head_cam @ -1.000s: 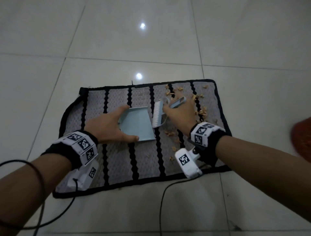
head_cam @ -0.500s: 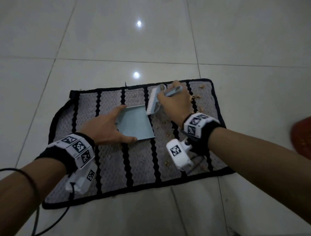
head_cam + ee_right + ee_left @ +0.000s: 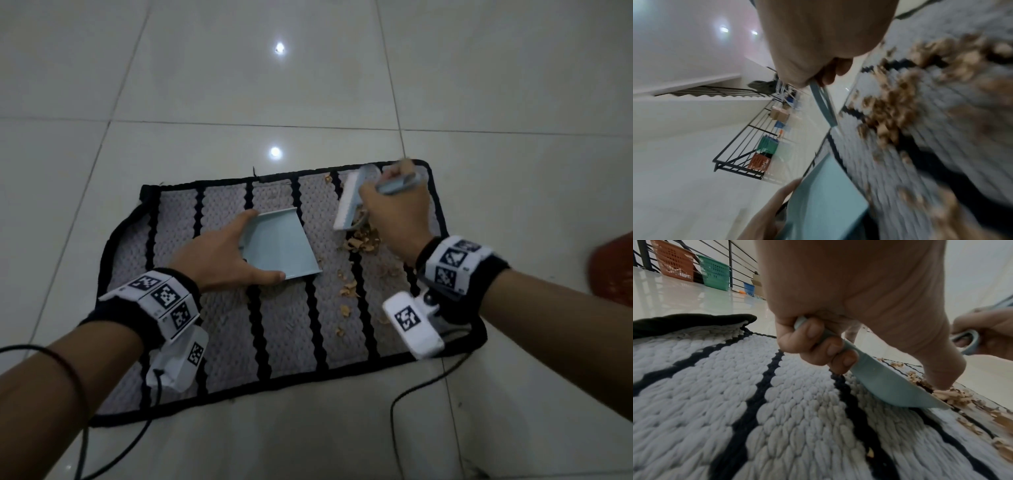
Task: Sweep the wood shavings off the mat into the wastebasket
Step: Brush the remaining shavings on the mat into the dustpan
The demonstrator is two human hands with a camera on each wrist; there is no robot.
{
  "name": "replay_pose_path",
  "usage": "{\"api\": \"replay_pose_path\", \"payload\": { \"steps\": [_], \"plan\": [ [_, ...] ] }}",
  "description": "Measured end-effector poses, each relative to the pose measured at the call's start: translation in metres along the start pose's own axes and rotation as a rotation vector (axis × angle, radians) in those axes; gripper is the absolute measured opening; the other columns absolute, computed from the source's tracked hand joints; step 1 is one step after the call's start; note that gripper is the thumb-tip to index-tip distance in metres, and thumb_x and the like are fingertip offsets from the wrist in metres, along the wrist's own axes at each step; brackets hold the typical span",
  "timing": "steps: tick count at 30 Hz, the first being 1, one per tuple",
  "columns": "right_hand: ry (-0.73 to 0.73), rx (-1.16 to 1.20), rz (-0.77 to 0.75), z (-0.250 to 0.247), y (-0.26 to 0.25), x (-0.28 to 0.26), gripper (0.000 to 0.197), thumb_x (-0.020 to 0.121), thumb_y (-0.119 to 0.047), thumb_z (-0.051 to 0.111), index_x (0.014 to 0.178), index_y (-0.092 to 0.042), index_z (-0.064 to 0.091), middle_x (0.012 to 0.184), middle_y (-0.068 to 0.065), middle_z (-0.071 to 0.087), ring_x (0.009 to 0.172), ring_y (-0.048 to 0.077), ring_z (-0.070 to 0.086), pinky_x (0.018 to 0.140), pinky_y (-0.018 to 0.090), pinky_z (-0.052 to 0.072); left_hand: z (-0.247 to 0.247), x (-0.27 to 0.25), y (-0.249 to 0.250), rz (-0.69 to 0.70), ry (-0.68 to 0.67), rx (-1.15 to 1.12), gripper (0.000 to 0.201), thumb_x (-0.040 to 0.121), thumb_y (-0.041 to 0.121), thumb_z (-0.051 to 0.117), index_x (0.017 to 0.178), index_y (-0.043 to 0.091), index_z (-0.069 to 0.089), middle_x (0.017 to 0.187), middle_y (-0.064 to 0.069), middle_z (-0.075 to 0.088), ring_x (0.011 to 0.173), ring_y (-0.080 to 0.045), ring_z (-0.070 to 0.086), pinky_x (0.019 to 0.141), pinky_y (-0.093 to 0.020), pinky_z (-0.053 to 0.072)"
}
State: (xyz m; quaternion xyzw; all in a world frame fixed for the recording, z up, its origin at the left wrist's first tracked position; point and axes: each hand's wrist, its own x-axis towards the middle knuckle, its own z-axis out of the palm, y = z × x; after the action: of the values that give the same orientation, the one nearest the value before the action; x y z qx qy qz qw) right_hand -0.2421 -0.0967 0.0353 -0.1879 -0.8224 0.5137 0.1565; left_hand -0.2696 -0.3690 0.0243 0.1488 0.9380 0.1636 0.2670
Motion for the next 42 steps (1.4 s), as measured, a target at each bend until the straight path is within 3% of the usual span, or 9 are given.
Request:
{"api": "replay_pose_path", "payload": {
  "steps": [4, 7, 10, 14, 20, 24, 29, 35, 42],
  "plan": [
    [-0.203, -0.228, -0.214, -0.001, -0.019, 0.045, 0.019, 0.085, -0.013, 0.064, 0.104, -0.012, 0.060, 0.072, -0.001, 0.062, 0.053, -0.001, 0.052, 0.046, 0.012, 0.040, -0.007, 0.002, 0.003, 0.001, 0.028, -0.002, 0.125, 0.043, 0.091, 0.056, 0.149, 0.041, 0.014, 0.131, -0.003, 0.058, 0.104, -0.024, 0.061, 0.087, -0.036, 0.052],
    [-0.299, -0.382, -0.385, 0.006, -0.023, 0.071, 0.018, 0.087, -0.021, 0.065, 0.100, -0.012, 0.074, 0.090, 0.006, 0.074, 0.077, 0.016, 0.066, 0.071, 0.032, 0.056, -0.009, 0.003, 0.003, -0.010, 0.029, -0.010, 0.123, 0.046, 0.089, 0.059, 0.149, 0.041, 0.013, 0.132, -0.004, 0.057, 0.106, -0.024, 0.061, 0.088, -0.036, 0.051],
    [-0.382, -0.454, -0.455, 0.019, -0.020, 0.085, 0.021, 0.087, -0.023, 0.069, 0.103, -0.012, 0.076, 0.101, 0.008, 0.075, 0.091, 0.021, 0.067, 0.085, 0.040, 0.055, -0.008, 0.004, 0.003, -0.008, 0.031, -0.005, 0.121, 0.048, 0.089, 0.059, 0.149, 0.042, 0.013, 0.132, -0.003, 0.057, 0.105, -0.024, 0.061, 0.088, -0.036, 0.051],
    [-0.551, -0.602, -0.478, 0.034, -0.006, 0.084, 0.018, 0.087, -0.013, 0.067, 0.103, -0.011, 0.074, 0.102, 0.011, 0.072, 0.093, 0.027, 0.064, 0.085, 0.044, 0.053, -0.005, 0.004, 0.005, 0.008, 0.026, -0.017, 0.117, 0.050, 0.088, 0.063, 0.147, 0.042, 0.015, 0.131, -0.003, 0.056, 0.102, -0.022, 0.060, 0.086, -0.037, 0.052],
    [-0.629, -0.523, -0.476, 0.000, 0.020, 0.053, 0.018, 0.088, -0.008, 0.066, 0.106, -0.008, 0.071, 0.103, 0.010, 0.072, 0.084, 0.013, 0.057, 0.075, 0.027, 0.045, 0.004, 0.002, 0.009, 0.012, -0.003, 0.012, 0.119, 0.049, 0.089, 0.059, 0.148, 0.042, 0.013, 0.132, -0.004, 0.057, 0.104, -0.025, 0.062, 0.084, -0.036, 0.053],
    [-0.698, -0.462, -0.507, -0.041, 0.033, 0.029, 0.021, 0.085, 0.002, 0.065, 0.103, -0.008, 0.071, 0.099, 0.007, 0.073, 0.083, 0.016, 0.064, 0.075, 0.033, 0.054, 0.009, 0.001, 0.013, 0.017, 0.016, 0.032, 0.113, 0.056, 0.087, 0.063, 0.147, 0.043, 0.014, 0.129, -0.002, 0.058, 0.100, -0.024, 0.063, 0.082, -0.035, 0.053],
    [-0.579, -0.336, -0.517, -0.053, 0.019, 0.041, 0.013, 0.088, -0.008, 0.068, 0.100, -0.005, 0.073, 0.088, 0.000, 0.070, 0.073, 0.000, 0.061, 0.069, 0.009, 0.048, 0.012, 0.005, 0.024, 0.033, 0.013, 0.058, 0.110, 0.058, 0.086, 0.062, 0.147, 0.042, 0.014, 0.125, -0.003, 0.059, 0.093, -0.023, 0.061, 0.073, -0.029, 0.048],
    [-0.582, -0.465, -0.507, -0.029, 0.021, 0.065, 0.015, 0.090, -0.009, 0.064, 0.102, -0.004, 0.071, 0.099, 0.011, 0.072, 0.082, 0.018, 0.061, 0.077, 0.035, 0.053, 0.012, 0.010, 0.029, 0.021, 0.008, 0.049, 0.114, 0.054, 0.088, 0.056, 0.149, 0.041, 0.013, 0.131, -0.006, 0.058, 0.104, -0.027, 0.063, 0.082, -0.033, 0.050],
    [-0.710, -0.441, -0.552, -0.062, 0.054, -0.003, 0.031, 0.079, 0.011, 0.062, 0.105, -0.004, 0.066, 0.104, 0.011, 0.068, 0.090, 0.023, 0.061, 0.077, 0.044, 0.054, 0.017, 0.011, 0.028, 0.024, 0.041, 0.052, 0.112, 0.055, 0.088, 0.053, 0.148, 0.039, 0.017, 0.128, -0.007, 0.059, 0.101, -0.027, 0.063, 0.078, -0.032, 0.051]
  ]
}}
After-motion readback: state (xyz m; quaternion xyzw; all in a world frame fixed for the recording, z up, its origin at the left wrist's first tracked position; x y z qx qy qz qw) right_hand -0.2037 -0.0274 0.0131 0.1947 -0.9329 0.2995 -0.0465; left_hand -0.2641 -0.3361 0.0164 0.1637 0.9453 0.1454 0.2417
